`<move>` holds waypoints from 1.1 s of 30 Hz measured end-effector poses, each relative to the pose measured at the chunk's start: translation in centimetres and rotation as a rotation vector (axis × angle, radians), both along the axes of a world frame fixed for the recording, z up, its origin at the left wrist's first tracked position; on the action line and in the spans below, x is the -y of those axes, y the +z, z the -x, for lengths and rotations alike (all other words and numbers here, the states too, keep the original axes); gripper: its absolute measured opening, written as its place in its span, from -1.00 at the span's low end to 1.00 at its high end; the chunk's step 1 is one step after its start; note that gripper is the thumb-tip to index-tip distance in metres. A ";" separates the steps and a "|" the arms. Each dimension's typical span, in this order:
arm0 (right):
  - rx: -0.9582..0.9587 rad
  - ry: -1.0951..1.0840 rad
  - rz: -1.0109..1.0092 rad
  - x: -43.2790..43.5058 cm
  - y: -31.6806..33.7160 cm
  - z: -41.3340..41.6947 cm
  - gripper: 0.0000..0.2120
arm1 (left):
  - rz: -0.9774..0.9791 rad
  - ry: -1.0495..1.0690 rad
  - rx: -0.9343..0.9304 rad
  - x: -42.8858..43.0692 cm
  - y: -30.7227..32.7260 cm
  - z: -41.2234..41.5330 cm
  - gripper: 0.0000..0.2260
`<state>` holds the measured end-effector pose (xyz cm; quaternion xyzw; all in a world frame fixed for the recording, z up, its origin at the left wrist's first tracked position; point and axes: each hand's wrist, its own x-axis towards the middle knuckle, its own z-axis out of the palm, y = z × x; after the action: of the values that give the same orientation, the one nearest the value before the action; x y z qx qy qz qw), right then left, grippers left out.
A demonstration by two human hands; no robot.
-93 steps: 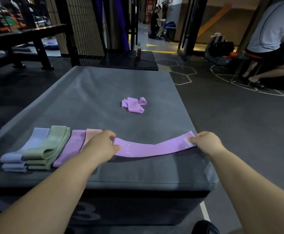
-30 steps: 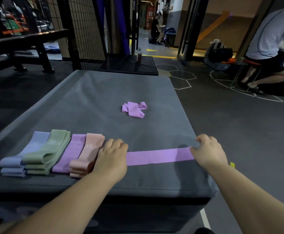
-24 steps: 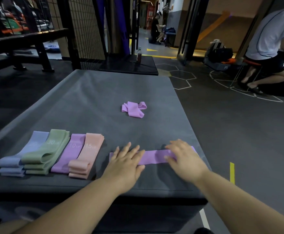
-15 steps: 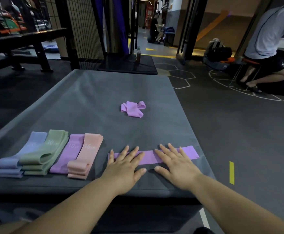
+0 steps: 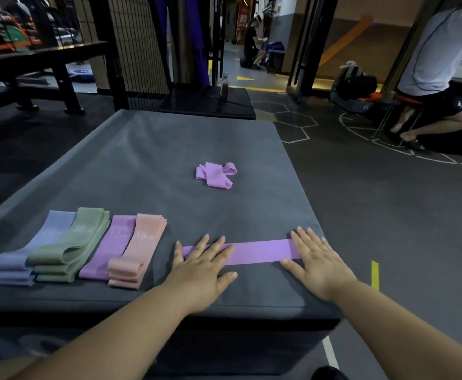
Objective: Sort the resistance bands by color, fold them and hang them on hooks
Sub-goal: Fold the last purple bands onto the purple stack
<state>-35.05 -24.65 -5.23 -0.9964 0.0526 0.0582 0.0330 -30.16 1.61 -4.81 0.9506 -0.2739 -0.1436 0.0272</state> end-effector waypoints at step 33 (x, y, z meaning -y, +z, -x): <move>0.234 0.440 -0.125 -8.4 1.2 -1.9 -0.69 | 0.028 0.301 0.148 -1.3 3.8 -1.1 -0.68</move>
<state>-33.14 -16.28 -4.02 -0.9798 -0.1732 -0.0487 0.0870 -29.09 2.95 -1.06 0.9884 -0.1315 -0.0637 0.0414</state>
